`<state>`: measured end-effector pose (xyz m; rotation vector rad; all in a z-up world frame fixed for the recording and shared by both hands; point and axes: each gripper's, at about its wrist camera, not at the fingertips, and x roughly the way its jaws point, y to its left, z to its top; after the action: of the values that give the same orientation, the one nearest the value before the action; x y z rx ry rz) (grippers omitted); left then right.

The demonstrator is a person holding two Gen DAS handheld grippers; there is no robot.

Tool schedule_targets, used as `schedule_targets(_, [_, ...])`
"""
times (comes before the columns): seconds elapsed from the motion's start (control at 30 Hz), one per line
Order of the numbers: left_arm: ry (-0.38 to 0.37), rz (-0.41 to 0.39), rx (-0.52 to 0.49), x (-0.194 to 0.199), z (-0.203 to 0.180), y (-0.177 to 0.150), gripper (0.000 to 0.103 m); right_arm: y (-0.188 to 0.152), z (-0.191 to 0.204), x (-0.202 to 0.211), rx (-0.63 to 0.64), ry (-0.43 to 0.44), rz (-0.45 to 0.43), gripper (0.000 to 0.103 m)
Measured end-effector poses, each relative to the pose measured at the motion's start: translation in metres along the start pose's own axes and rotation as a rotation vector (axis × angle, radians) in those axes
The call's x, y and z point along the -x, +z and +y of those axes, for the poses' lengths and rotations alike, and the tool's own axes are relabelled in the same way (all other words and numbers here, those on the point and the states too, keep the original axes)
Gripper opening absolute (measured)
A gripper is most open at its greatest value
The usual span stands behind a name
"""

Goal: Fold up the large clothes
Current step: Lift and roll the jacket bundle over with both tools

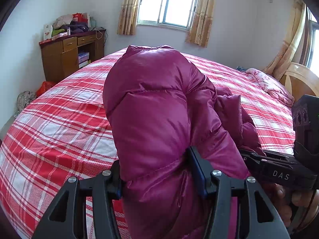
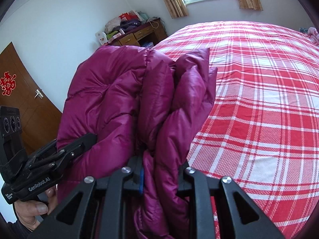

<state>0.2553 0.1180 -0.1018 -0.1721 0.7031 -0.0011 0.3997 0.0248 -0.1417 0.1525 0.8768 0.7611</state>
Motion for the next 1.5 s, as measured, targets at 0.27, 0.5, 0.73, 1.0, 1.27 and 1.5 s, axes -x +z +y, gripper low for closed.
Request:
schedule_targets(0.27, [0.015, 0.042, 0.012, -0.014, 0.009, -0.005, 0.056, -0.007, 0.000, -0.013, -0.016, -0.001, 0.020, 0.023])
schedule_targets(0.5, [0.035, 0.066, 0.009, -0.025, 0.014, -0.011, 0.059, -0.004, -0.005, -0.020, -0.034, -0.010, 0.033, 0.023])
schedule_targets(0.73, [0.060, 0.078, -0.004, -0.032, 0.016, -0.016, 0.066, -0.007, -0.011, -0.026, -0.042, -0.016, 0.044, 0.024])
schedule_targets(1.0, [0.066, 0.075, -0.002, -0.035, 0.019, -0.020, 0.071, -0.014, -0.019, -0.030, -0.059, -0.022, 0.054, 0.026])
schedule_targets(1.27, [0.075, 0.069, 0.005, -0.035, 0.019, -0.024, 0.074, -0.017, -0.021, -0.032, -0.064, -0.028, 0.064, 0.028])
schedule_targets(1.5, [0.110, 0.066, -0.004, -0.030, 0.018, -0.024, 0.079, -0.016, -0.014, -0.031, -0.040, -0.076, 0.063, 0.034])
